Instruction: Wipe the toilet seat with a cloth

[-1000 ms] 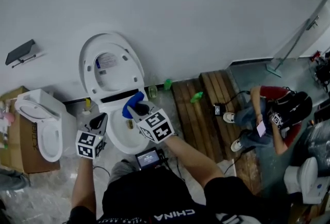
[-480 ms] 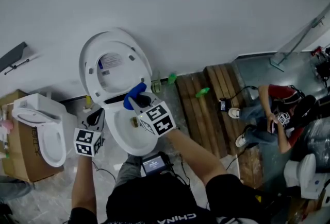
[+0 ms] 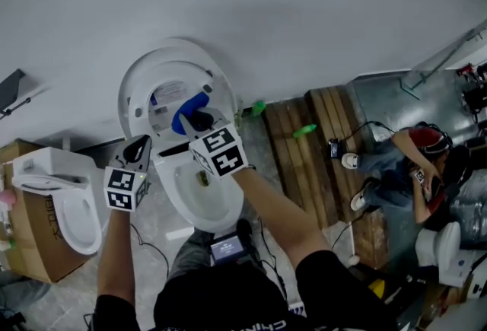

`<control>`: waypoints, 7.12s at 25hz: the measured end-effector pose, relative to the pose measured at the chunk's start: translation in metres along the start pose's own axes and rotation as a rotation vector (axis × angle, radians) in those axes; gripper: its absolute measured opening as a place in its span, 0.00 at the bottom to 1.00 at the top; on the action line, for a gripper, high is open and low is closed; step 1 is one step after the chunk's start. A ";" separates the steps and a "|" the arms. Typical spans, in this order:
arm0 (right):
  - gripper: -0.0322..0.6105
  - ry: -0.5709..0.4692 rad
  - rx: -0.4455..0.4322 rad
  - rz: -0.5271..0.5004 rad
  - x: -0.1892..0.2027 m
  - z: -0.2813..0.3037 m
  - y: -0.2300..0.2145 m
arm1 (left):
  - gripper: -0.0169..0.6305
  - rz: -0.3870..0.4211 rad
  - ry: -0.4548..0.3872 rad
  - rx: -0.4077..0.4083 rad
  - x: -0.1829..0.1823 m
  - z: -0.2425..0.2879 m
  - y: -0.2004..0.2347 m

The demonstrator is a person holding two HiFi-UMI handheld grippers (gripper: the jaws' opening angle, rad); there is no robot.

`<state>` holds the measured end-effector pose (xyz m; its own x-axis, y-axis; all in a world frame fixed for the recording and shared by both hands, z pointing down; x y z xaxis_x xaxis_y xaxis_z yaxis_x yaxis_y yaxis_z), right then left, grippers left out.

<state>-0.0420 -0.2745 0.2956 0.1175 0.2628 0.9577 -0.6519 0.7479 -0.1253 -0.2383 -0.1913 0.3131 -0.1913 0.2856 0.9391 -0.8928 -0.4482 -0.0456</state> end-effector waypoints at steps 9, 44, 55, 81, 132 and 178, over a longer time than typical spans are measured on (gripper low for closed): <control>0.12 -0.008 0.055 -0.025 -0.031 0.083 -0.020 | 0.05 -0.036 0.019 0.027 0.012 0.020 0.045; 0.12 0.119 -0.109 -0.001 0.019 0.174 0.075 | 0.05 -0.202 0.048 -0.036 0.095 -0.018 0.082; 0.12 0.157 -0.171 -0.018 0.061 0.166 0.097 | 0.05 -0.237 0.083 -0.081 0.121 -0.034 0.076; 0.12 0.252 -0.244 0.163 0.189 0.174 0.109 | 0.05 -0.281 0.202 -0.067 0.213 -0.038 0.022; 0.12 0.205 -0.024 0.077 0.338 0.071 -0.070 | 0.05 -0.281 0.146 -0.051 0.317 0.049 -0.087; 0.12 0.041 0.142 -0.080 0.111 0.050 -0.112 | 0.05 -0.182 0.025 0.043 0.166 0.059 -0.033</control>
<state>0.0068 -0.3593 0.4292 0.2018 0.2329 0.9513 -0.7382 0.6745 -0.0085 -0.2164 -0.1790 0.4901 -0.0390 0.3856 0.9219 -0.8954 -0.4230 0.1391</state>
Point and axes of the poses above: the fingertips, and each gripper's own axes: z forward along the fingers, y to its left, x out of its underside, the point moved 10 cm from there along -z, backward along the fingers, and after that the axes turned 9 degrees about -y, right-handed, at the moved point
